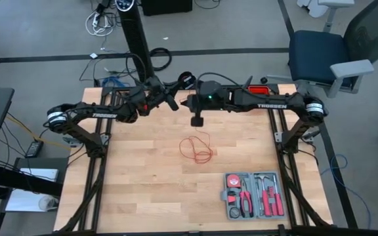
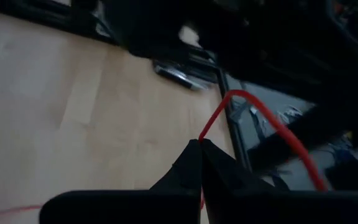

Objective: Coil cords
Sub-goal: Coil the wire

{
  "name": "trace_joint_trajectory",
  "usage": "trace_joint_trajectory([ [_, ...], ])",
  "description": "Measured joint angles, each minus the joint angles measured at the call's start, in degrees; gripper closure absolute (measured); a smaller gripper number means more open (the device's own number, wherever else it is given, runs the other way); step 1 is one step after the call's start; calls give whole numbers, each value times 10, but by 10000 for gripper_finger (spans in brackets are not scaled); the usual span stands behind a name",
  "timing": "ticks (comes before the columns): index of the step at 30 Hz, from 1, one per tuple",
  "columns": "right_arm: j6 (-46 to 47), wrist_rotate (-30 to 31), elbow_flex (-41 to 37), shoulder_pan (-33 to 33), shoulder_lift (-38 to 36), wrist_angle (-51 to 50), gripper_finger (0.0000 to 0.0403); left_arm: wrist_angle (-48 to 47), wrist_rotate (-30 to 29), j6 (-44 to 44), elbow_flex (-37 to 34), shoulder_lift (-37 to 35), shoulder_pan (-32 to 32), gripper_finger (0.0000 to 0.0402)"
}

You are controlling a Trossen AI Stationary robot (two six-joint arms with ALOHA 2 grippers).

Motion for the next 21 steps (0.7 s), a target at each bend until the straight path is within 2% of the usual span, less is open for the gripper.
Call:
trace_joint_trajectory([
  [3,1,29,1,0,-4,-11,403,-10,6,34,0,0,0,401],
  [8,32,26,1,-1,-6,-57,403,-3,7,37,0,0,0,401],
  [14,33,-3,1,4,-6,-53,403,-17,8,83,0,0,0,401],
  [21,75,-65,1,-14,-6,-130,401,-18,8,93,0,0,0,401],
])
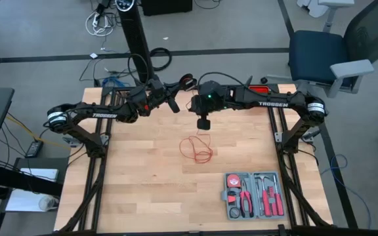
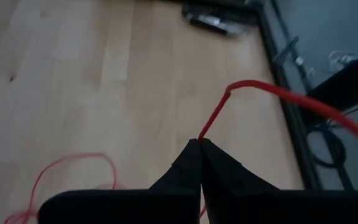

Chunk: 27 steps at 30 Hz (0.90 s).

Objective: Coil cords
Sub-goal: Coil the wire

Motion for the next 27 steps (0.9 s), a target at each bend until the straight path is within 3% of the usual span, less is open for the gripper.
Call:
trace_joint_trajectory([
  [5,-1,7,0,29,0,-45,368,0,0,-1,0,0,0,401],
  [12,-55,14,0,71,-7,-5,331,4,0,-2,0,0,0,401],
  [15,-75,54,0,79,-25,-38,328,0,0,-16,0,0,0,401],
  [18,-105,133,0,89,-40,-72,328,0,-2,-27,0,0,0,401],
  [23,-282,240,0,94,-47,-108,328,2,-15,-67,0,0,4,401],
  [27,-418,259,-1,95,-42,-114,330,-1,-15,-94,3,0,5,401],
])
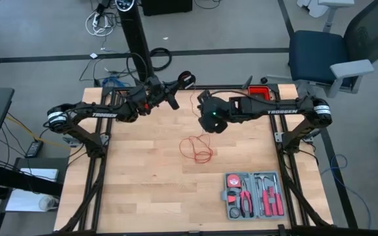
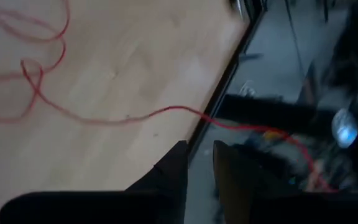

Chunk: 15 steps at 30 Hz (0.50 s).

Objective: Coil cords
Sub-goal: Coil the wire

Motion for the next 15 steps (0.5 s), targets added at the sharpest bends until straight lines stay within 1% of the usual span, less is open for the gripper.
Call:
trace_joint_trajectory([
  [5,-174,-5,0,6,0,2,328,0,2,-30,0,0,0,401],
  [7,-225,-25,0,6,6,1,325,1,2,-39,0,0,0,401],
  [10,-273,-38,-1,7,19,-13,321,1,20,-41,0,0,0,401],
  [15,-336,-33,0,9,52,2,319,3,32,-54,0,0,0,401],
])
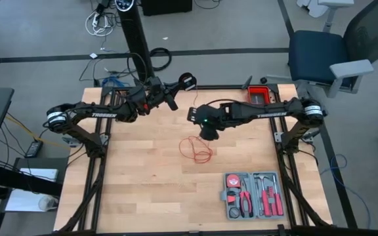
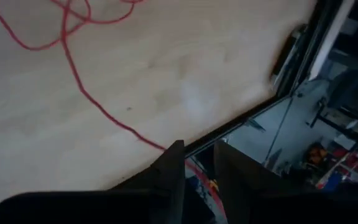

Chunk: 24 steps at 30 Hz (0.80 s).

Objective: Coil cords
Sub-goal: Coil the wire

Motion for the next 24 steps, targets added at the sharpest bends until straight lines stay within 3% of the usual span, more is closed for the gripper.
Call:
trace_joint_trajectory([
  [4,-33,37,0,4,19,9,321,-1,7,-2,0,0,0,401],
  [11,-59,50,0,-1,43,1,331,0,15,-4,0,0,0,401],
  [24,-91,95,0,-2,51,6,398,-2,29,-3,0,0,0,401],
])
